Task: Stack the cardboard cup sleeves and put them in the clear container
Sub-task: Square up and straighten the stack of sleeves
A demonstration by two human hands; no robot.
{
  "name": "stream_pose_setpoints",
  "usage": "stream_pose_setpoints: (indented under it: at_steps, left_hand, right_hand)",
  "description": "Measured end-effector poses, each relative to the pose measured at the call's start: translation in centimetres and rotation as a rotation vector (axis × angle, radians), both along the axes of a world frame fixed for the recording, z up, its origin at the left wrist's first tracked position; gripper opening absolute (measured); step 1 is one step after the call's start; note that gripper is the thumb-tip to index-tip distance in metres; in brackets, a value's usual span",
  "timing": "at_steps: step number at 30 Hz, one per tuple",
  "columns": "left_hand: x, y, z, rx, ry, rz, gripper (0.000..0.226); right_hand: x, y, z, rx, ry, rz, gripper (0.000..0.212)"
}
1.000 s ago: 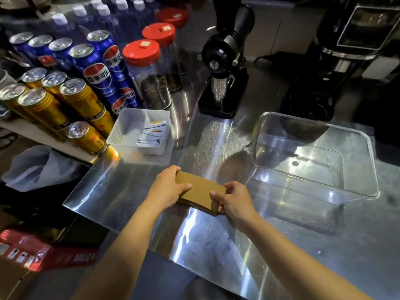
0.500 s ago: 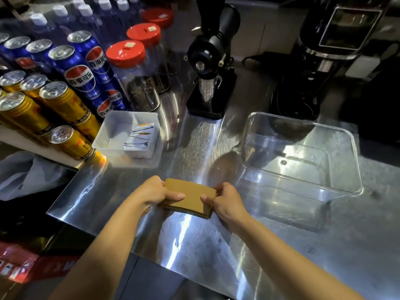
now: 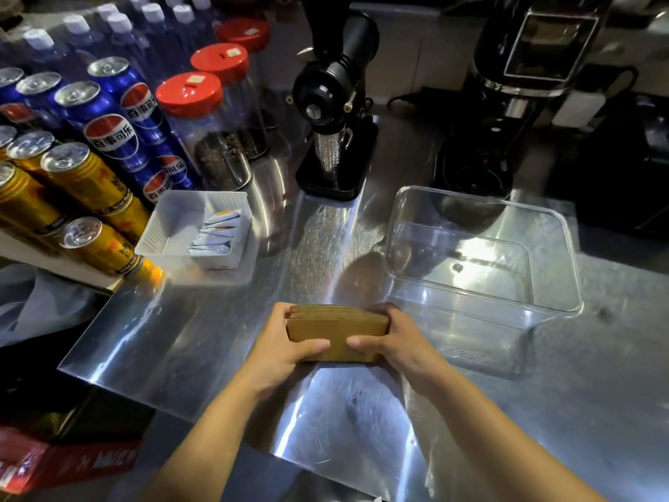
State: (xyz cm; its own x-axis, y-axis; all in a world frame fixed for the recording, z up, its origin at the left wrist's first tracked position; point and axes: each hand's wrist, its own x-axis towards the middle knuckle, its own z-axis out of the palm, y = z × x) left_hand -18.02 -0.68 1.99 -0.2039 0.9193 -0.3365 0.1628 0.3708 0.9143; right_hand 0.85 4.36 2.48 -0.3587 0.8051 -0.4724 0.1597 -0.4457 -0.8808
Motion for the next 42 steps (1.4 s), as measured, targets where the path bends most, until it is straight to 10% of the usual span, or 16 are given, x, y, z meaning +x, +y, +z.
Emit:
stream_pose_setpoints:
  at_steps: [7, 13, 18, 25, 42]
  left_hand:
    - [3.7, -0.5, -1.7, 0.257, 0.006, -0.069, 0.064]
    - [5.1, -0.9, -2.2, 0.29, -0.336, 0.004, 0.065]
    - [6.5, -0.2, -1.9, 0.3, -0.512, 0.201, 0.048]
    - [8.0, 1.1, -1.5, 0.232, -0.379, 0.384, 0.018]
    - [9.1, 2.6, -1.7, 0.273, -0.284, 0.41, 0.013]
  right_hand:
    - [2.5, -1.6, -0.4, 0.174, 0.063, -0.129, 0.05]
    - [3.2, -3.0, -1.7, 0.141, 0.125, -0.155, 0.078]
    - [1.6, -3.2, -2.7, 0.105, 0.178, -0.335, 0.056]
    - [0.4, -2.4, -1.9, 0.105, 0.156, -0.53, 0.014]
    - [1.3, -1.2, -1.5, 0.165, 0.157, -0.623, 0.022]
